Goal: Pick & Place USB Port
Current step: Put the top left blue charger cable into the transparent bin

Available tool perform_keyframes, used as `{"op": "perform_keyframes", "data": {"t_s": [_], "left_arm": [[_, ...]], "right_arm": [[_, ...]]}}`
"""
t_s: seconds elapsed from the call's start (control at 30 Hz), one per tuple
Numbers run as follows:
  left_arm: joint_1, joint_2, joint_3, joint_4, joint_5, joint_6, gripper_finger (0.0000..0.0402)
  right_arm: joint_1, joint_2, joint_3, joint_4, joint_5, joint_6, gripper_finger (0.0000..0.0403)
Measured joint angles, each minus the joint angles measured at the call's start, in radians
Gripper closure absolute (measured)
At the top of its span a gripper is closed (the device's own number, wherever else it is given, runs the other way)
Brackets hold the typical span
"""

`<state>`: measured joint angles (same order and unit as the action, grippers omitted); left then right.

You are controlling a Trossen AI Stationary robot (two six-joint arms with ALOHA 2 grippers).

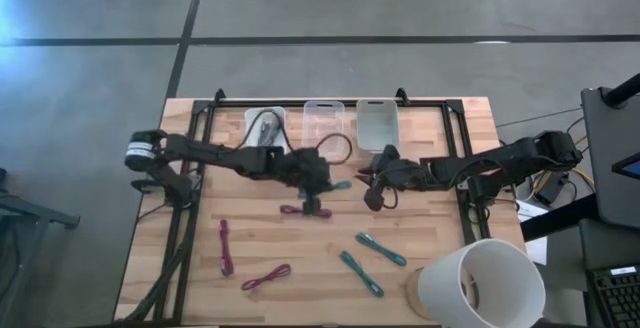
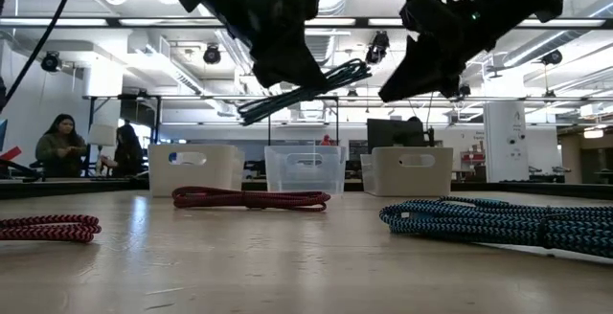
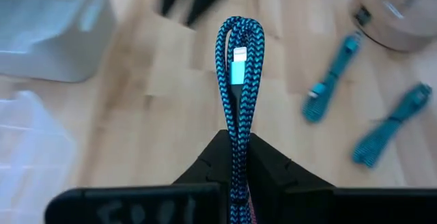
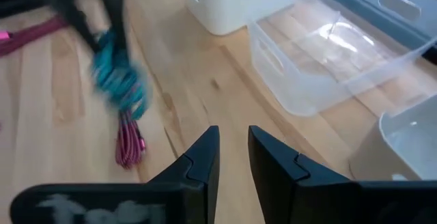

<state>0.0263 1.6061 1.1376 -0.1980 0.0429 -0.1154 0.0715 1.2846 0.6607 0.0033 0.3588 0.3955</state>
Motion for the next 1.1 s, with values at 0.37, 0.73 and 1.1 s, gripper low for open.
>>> {"op": "perform_keyframes", "data": {"t_s": [0.37,0.73,1.1], "left_arm": [[0.195,-0.004,0.031,0.081,-0.102,-0.141,0.0375],[0.382,0.046,0.023,0.228,-0.112,-0.261,0.0382],[0.421,0.19,0.022,0.337,-0.139,-0.294,0.038]], "right_arm": [[0.0,0.0,-0.029,0.002,0.0,-0.002,0.0317],[-0.001,0.0,-0.029,0.002,0.0,-0.005,0.033],[0.0,0.0,-0.029,0.002,0.0,-0.003,0.0317]]}}
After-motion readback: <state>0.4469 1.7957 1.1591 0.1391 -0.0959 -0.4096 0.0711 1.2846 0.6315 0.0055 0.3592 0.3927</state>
